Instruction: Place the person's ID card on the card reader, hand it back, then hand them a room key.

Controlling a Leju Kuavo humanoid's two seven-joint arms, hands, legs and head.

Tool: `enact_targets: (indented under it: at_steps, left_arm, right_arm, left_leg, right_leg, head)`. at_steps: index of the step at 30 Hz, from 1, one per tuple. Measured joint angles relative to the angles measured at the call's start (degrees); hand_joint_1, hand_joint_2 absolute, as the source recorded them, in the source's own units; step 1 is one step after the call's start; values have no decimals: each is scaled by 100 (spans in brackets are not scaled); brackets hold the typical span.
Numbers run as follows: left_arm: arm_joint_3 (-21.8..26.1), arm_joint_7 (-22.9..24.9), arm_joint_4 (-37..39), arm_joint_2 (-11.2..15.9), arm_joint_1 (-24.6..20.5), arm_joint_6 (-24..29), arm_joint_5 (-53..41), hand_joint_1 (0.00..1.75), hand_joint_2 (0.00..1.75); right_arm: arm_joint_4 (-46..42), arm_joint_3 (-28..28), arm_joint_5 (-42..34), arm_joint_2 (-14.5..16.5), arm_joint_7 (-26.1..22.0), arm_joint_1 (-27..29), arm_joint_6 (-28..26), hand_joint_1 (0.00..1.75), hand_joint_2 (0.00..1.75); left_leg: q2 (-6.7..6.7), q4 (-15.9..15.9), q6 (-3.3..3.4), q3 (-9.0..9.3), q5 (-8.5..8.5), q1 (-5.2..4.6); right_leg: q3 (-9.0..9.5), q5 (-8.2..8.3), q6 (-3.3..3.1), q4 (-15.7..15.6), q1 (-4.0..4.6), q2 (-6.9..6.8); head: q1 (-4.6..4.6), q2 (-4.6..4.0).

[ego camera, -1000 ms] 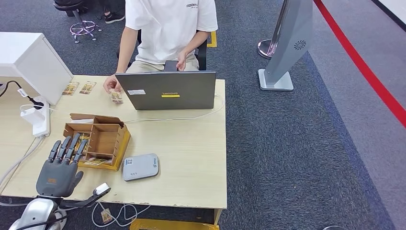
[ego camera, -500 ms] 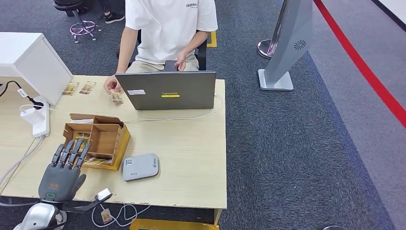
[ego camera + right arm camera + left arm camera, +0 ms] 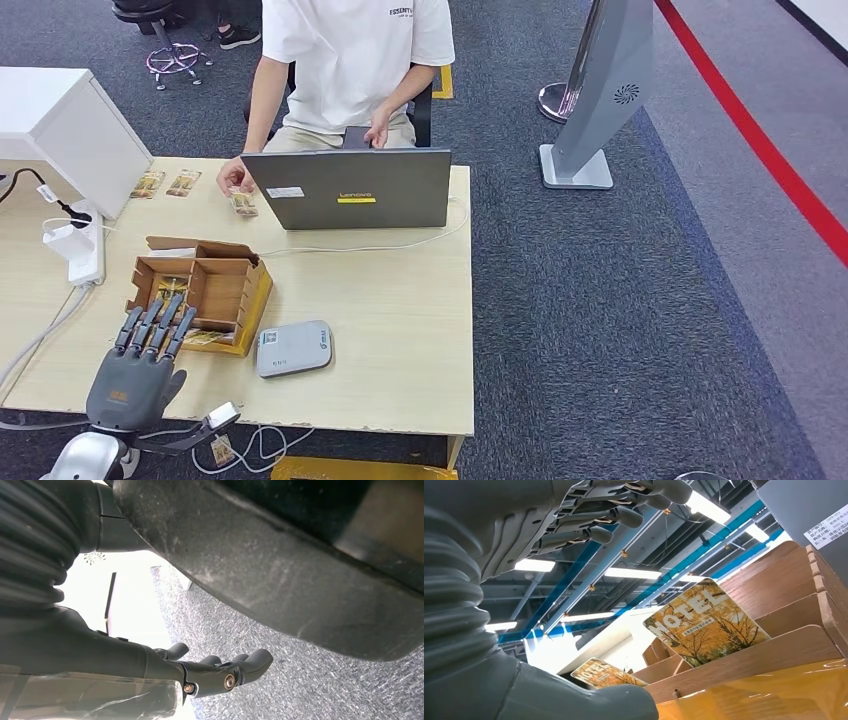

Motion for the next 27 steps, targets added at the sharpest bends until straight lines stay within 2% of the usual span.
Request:
enact_targets:
  at_steps: [24,25,27]
  left_arm:
    - [-254,132,353,-207,-640,-51,-153,0,175]
    - [-272,148,370,-219,-655,-59,-154,3,175]
    - [-306,189,402,-230,-675,-96,-153,91,175]
  right_arm:
    - [0,0,74,4,4,-17,60,0,175]
    - [0,0,74,4,4,-17,61,0,175]
    - [0,0,74,4,4,-17,62,0,175]
  left_leg:
    - [2,0,0,0,0,0]
    - [2,1,0,0,0,0]
    - [2,1,0,0,0,0]
  right_leg:
    - [-2,2,-1,0,0,1]
    - [-2,2,-1,0,0,1]
    - [-2,2,-1,0,0,1]
  head:
    - [-1,-1]
    - [-1,-1]
    - [-1,-1]
